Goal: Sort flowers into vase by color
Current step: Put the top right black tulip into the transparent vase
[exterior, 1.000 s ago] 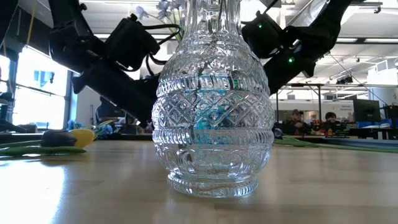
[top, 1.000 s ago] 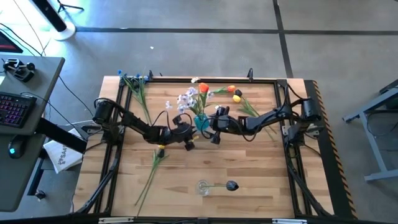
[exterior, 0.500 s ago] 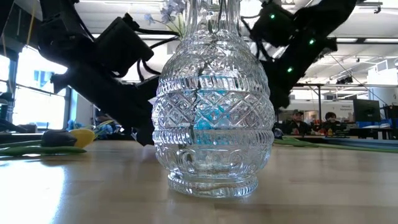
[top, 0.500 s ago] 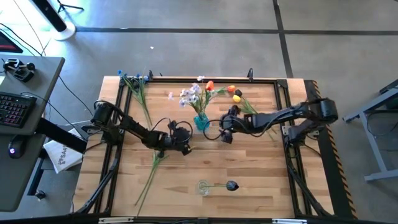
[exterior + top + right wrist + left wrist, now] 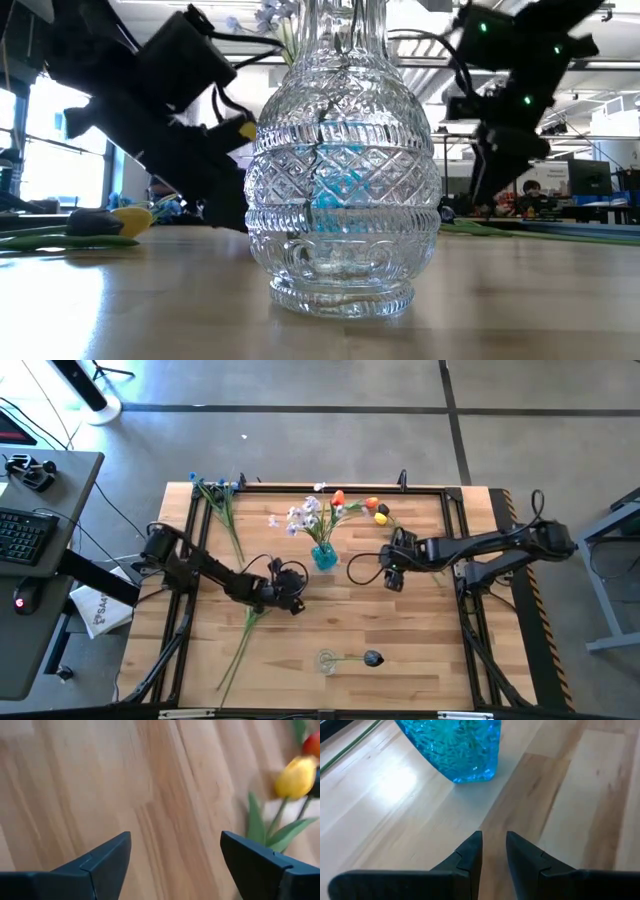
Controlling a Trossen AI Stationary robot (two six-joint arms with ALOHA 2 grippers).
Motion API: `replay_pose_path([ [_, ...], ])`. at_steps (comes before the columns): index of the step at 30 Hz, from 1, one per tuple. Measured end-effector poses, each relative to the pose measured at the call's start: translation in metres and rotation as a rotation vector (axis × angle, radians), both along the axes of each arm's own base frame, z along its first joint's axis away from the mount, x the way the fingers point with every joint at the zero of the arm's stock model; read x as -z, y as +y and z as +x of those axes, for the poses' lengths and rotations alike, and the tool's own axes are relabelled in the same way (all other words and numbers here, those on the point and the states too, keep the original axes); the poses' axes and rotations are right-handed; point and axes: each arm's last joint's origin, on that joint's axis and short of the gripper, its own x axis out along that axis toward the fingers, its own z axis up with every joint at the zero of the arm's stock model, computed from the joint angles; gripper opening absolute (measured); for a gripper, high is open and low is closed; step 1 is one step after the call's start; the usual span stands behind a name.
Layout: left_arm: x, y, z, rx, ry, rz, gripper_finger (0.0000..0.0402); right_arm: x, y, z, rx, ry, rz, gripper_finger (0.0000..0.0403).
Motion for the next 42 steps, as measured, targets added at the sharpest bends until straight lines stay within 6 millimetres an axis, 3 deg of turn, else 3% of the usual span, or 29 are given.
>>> replay_pose_path([
  [5,-0.013,-0.007,-0.008,0.014,0.022,-0.008,0.0076,0.024,-0.009,-0.017,0.098,-0.033,-0.005,0.0292],
  [9,-0.026,-0.014,-0.015,0.033,0.022,-0.016,0.0076,0.032,-0.021,-0.028,0.234,-0.002,-0.028,0.0282],
  [15,-0.041,-0.016,-0.016,0.050,-0.024,0.025,0.0076,0.030,-0.058,-0.038,0.356,0.024,-0.044,0.0250],
  [21,-0.043,-0.009,-0.014,0.019,-0.037,0.032,0.0076,0.021,-0.103,-0.051,0.479,-0.031,-0.006,0.0219],
  [24,-0.043,-0.008,-0.014,0.009,-0.041,0.026,0.0076,0.019,-0.116,-0.057,0.524,-0.091,0.039,0.0205],
  [29,-0.050,-0.008,-0.015,0.037,-0.018,-0.031,0.0076,0.018,-0.120,-0.058,0.503,-0.126,0.061,0.0184],
  [34,-0.083,-0.010,-0.022,0.066,0.101,-0.147,0.0076,0.018,-0.115,-0.051,0.464,-0.180,0.121,0.0172],
  [37,-0.099,-0.006,-0.032,0.057,0.161,-0.124,0.0076,0.017,-0.111,-0.047,0.472,-0.197,0.120,0.0169],
  [42,-0.112,0.004,-0.039,-0.025,0.114,-0.013,0.0076,0.018,-0.117,-0.054,0.608,-0.202,0.137,0.0162],
])
